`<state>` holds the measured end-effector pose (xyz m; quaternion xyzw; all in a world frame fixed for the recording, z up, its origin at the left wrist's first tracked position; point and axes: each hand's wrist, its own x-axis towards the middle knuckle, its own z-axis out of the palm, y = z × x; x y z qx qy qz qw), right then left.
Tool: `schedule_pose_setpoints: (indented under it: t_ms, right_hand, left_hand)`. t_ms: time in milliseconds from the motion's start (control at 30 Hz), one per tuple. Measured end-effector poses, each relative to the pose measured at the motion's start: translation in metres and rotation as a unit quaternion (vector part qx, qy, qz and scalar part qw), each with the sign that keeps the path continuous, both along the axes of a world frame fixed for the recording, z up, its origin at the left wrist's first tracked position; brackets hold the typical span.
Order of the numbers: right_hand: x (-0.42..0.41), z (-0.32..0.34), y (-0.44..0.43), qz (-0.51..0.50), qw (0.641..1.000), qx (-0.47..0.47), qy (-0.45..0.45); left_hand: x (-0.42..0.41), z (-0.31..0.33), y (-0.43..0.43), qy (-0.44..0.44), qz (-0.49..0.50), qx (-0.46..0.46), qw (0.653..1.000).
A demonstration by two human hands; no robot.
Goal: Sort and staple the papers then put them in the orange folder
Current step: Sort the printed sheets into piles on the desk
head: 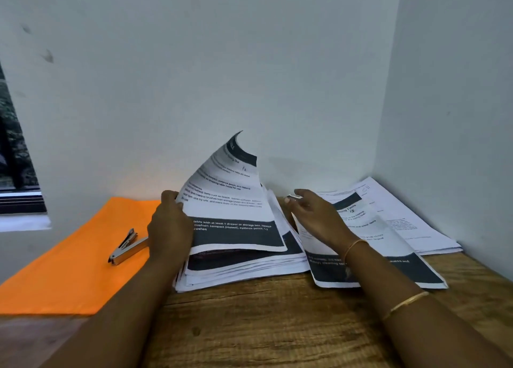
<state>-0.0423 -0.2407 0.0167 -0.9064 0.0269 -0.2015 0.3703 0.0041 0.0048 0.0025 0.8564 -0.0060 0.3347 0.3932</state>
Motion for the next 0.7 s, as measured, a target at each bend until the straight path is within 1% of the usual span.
schedule_pose_setpoints:
  t_ms: [67, 133, 200, 233, 333, 400, 467, 567, 633, 700]
  right_hand:
    - [-0.003, 0.005, 0.005, 0.009, 0.999, 0.048, -0.006]
    - [-0.004, 0.005, 0.006, 0.023, 0.996, 0.089, 0.008]
    - [-0.004, 0.006, 0.006, 0.043, 0.986, 0.155, 0.034]
    - [-0.005, 0.008, 0.006, 0.050, 0.977, 0.200, 0.049]
    - [-0.008, 0.015, 0.004, 0.064, 0.934, 0.341, 0.086]
    - [-0.010, 0.020, 0.000, 0.071, 0.918, 0.377, 0.101]
    - [-0.009, 0.021, -0.008, 0.032, 0.925, 0.360, 0.121]
    - [-0.005, 0.022, -0.025, -0.074, 0.964, 0.215, 0.137]
    - [-0.006, 0.023, -0.037, -0.130, 0.975, 0.130, 0.125]
    - [-0.010, 0.020, -0.053, -0.172, 0.975, 0.084, 0.116]
  left_hand:
    - [0.000, 0.000, -0.003, 0.011, -0.011, -0.029, 0.999]
    - [0.000, -0.001, -0.006, 0.013, -0.027, -0.062, 0.998]
    - [0.002, -0.001, -0.008, 0.021, -0.044, -0.090, 0.995]
    - [0.002, -0.002, -0.010, 0.028, -0.055, -0.100, 0.993]
    - [-0.002, -0.004, -0.019, 0.044, -0.094, -0.114, 0.988]
    - [-0.006, -0.007, -0.026, 0.052, -0.128, -0.101, 0.985]
    - [-0.008, -0.010, -0.032, 0.060, -0.159, -0.054, 0.984]
    - [-0.006, -0.016, -0.032, 0.069, -0.170, 0.004, 0.983]
    - [-0.003, -0.019, -0.029, 0.080, -0.151, 0.047, 0.984]
    - [0.002, -0.023, -0.025, 0.099, -0.123, 0.103, 0.982]
